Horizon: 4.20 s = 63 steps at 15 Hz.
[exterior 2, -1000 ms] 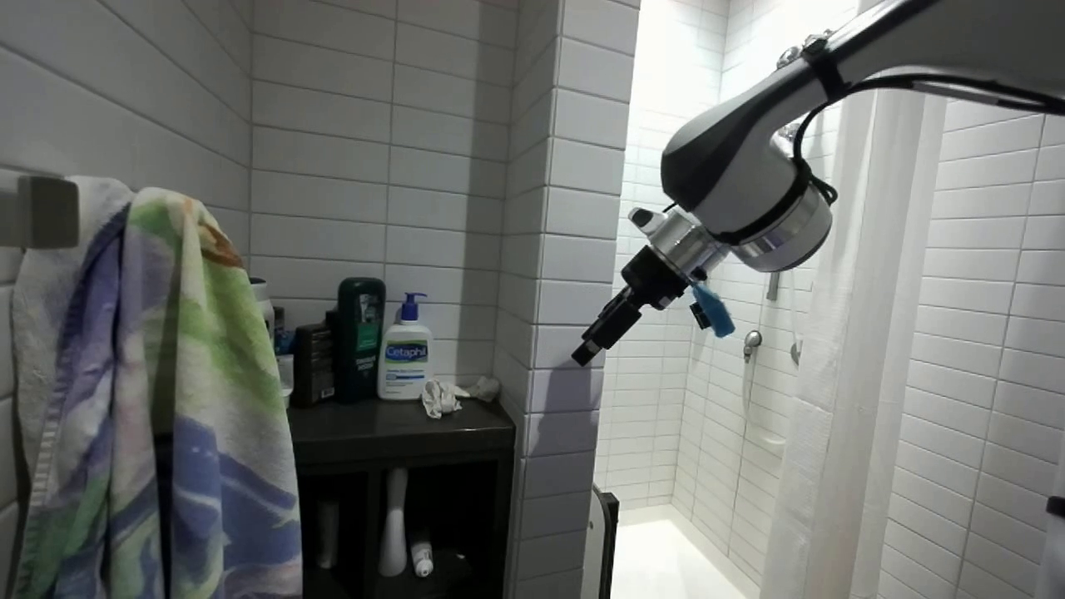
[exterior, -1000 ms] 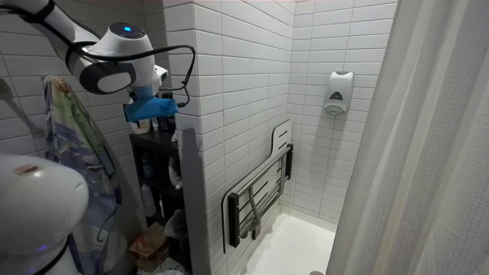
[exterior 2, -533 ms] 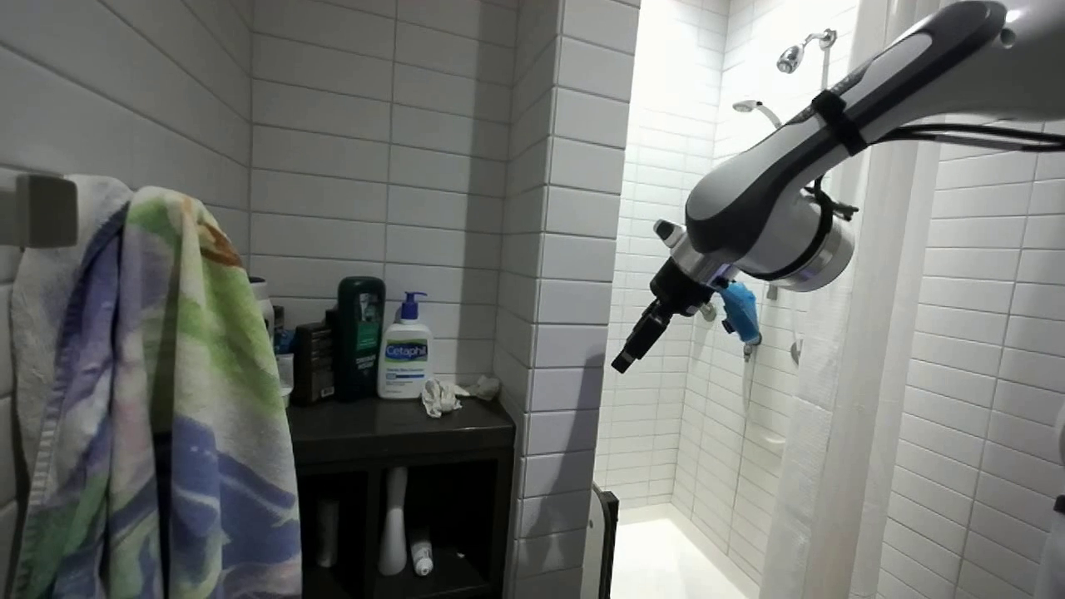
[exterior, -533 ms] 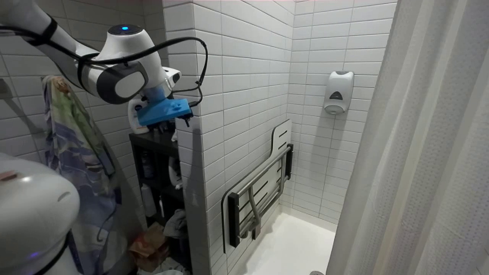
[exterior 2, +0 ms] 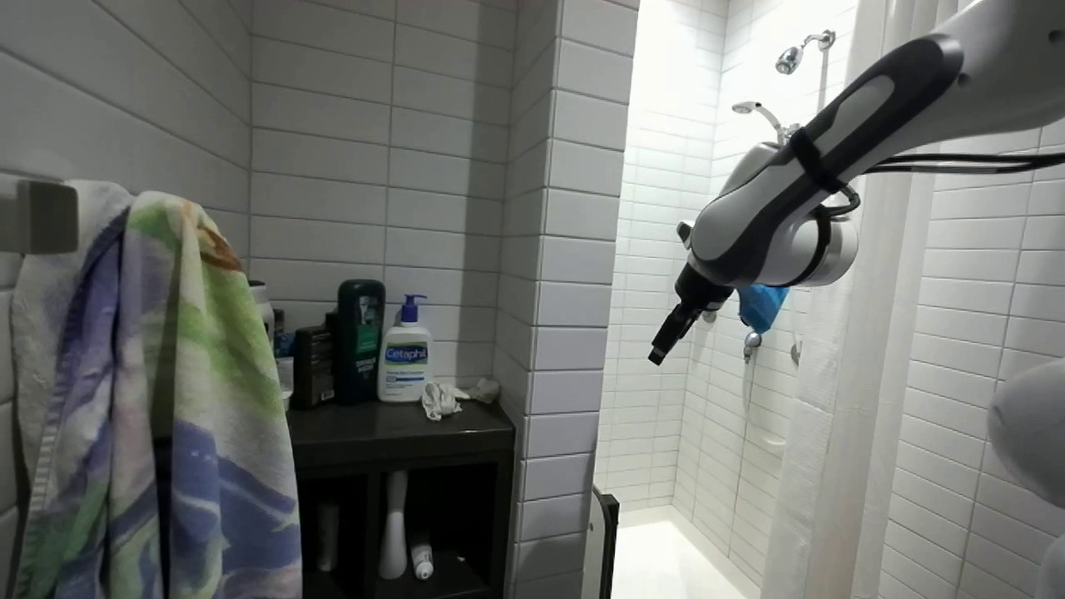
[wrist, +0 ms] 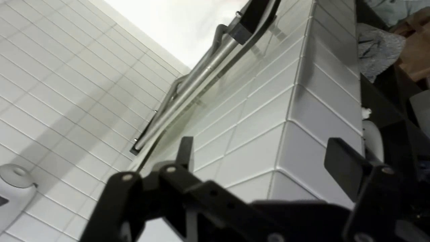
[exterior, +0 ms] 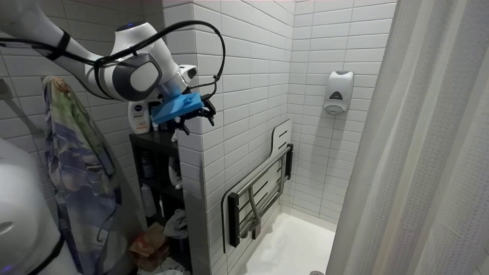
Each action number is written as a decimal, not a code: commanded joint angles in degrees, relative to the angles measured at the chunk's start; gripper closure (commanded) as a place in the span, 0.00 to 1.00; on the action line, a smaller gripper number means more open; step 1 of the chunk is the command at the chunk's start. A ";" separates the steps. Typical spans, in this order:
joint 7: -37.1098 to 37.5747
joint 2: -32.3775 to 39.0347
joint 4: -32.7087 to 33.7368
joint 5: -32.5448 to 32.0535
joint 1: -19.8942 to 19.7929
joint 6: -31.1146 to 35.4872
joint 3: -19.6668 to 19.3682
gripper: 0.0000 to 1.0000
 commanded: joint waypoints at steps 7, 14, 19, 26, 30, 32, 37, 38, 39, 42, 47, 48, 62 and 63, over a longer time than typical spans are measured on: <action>16.03 -10.44 -1.31 -7.82 -19.07 -8.30 9.80 0.00; 19.87 -12.94 -1.37 -14.87 -31.01 -7.50 12.24 0.00; 37.30 -10.30 0.13 -41.10 -31.97 -8.24 6.05 0.00; 44.70 -8.82 0.15 -51.41 -27.47 -9.88 1.70 0.00; 44.77 -8.82 0.14 -51.65 -26.91 -9.99 0.96 0.00; 44.77 -8.82 0.14 -51.65 -26.91 -9.99 0.94 0.00; 66.79 -6.57 2.95 -55.74 -31.87 -18.87 9.02 0.00; 70.54 -5.02 4.14 -56.85 -32.89 -21.07 9.96 0.00; 74.33 -2.95 5.70 -58.43 -34.45 -22.71 10.63 0.00; 85.27 4.38 10.94 -64.15 -37.59 -29.64 11.20 0.00; 89.34 18.92 22.84 -62.49 -48.53 -42.10 17.41 0.00; 88.20 22.02 25.06 -61.60 -49.80 -43.49 17.59 0.00; 64.01 29.33 31.47 -56.59 -9.14 -16.86 -30.95 0.00; 65.53 28.45 30.87 -56.88 -7.18 -15.84 -33.14 0.00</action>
